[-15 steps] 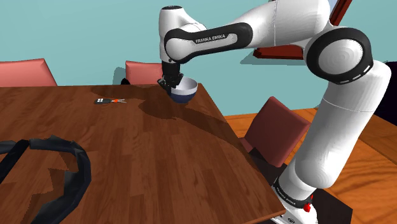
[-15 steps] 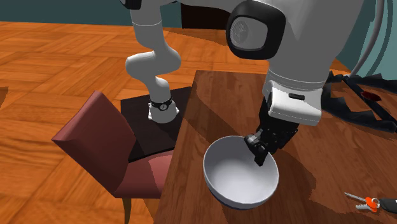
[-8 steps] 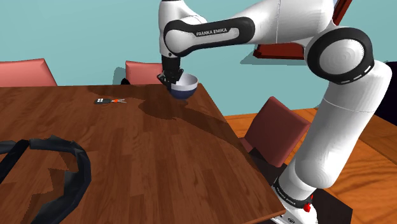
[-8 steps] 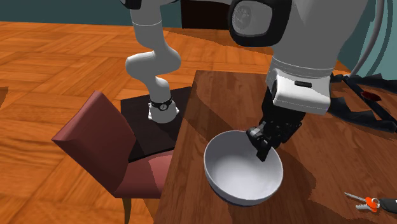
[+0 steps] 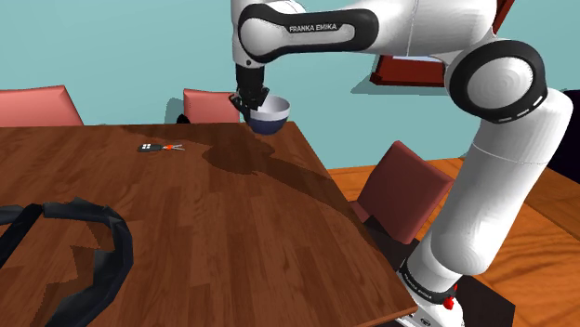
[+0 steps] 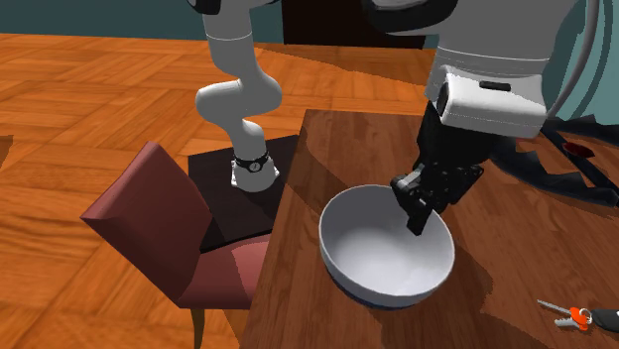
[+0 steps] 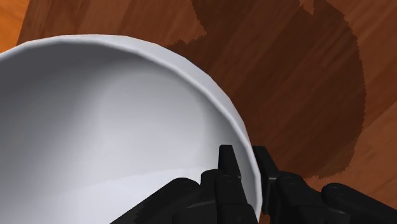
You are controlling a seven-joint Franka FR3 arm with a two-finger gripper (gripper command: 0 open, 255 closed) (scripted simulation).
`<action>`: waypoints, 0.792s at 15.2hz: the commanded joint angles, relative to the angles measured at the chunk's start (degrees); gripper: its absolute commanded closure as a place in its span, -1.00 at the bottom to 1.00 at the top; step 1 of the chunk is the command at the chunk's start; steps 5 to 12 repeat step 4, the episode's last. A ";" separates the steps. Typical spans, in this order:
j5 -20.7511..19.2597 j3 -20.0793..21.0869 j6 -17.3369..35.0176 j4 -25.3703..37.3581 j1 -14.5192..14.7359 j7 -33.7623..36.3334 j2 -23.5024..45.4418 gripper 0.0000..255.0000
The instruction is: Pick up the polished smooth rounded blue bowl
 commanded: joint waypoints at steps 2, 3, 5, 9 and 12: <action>-0.01 0.06 -2.54 2.83 0.12 -0.25 0.26 1.00; -0.01 0.06 -2.65 2.94 0.12 -0.27 0.27 1.00; -0.01 0.06 -2.66 2.96 0.12 -0.27 0.28 1.00; -0.01 0.06 -2.66 2.96 0.12 -0.27 0.28 1.00; -0.01 0.06 -2.66 2.96 0.12 -0.27 0.28 1.00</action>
